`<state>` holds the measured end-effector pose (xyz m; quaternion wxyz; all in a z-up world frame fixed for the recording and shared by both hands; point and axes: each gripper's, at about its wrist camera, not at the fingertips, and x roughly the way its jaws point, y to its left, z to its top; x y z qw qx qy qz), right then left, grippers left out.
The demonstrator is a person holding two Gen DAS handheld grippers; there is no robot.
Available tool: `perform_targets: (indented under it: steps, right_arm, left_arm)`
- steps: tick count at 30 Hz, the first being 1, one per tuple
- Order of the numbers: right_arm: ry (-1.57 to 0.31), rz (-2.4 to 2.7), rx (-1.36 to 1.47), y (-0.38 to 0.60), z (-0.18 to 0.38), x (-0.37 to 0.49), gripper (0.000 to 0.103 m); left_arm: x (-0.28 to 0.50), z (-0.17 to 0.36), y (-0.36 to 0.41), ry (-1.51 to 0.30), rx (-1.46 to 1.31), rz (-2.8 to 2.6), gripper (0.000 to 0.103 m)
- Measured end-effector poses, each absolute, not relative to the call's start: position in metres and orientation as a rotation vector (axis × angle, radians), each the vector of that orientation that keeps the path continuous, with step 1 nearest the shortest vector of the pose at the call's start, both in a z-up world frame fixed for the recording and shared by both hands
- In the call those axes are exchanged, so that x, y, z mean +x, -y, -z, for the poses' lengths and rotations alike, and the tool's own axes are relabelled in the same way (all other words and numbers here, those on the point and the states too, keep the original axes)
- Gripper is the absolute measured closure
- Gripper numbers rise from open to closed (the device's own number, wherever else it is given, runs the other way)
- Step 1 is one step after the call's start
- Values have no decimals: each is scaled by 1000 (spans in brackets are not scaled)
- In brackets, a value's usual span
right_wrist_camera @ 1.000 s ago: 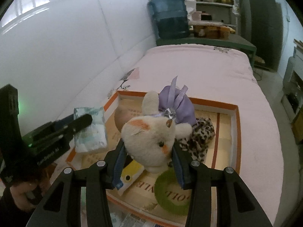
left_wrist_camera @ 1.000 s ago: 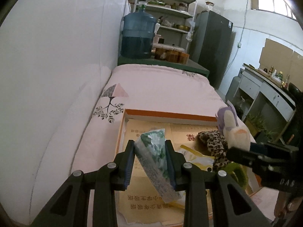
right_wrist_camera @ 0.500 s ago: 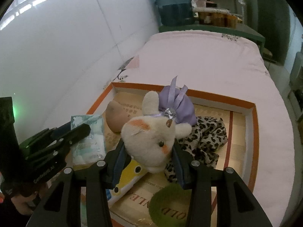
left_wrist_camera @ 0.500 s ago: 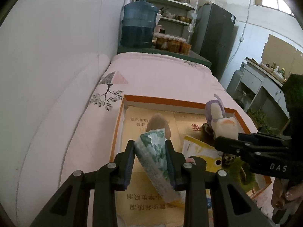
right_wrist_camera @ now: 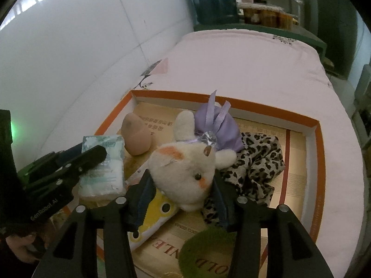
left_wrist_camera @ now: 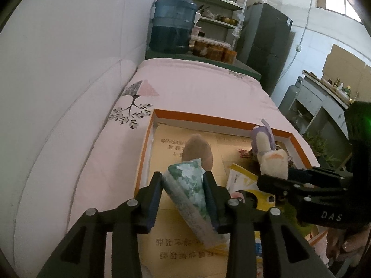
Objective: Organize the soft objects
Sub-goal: 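Carry the plush toy in the right gripper and tissue pack in the left over the tray, then open the right gripper releasing the plush toy while the left releases the tissue pack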
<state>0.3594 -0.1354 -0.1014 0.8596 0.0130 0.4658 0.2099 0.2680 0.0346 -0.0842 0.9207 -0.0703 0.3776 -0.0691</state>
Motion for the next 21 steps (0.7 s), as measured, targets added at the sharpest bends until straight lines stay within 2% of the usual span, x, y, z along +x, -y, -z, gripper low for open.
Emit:
perform_targets:
  steps: [5,13,21]
  right_arm:
    - [-984,-433,23,134,102,358,49]
    - [-978,-406,25,140,95,353,40]
    - [-952,-384,41,150,81,344,39]
  left_arm:
    - [264,83,-34,-758,-138,125,51]
    - [260,76,-35,-737,-136,111,50]
    - [251,66,-33,-708,-134,112,50]
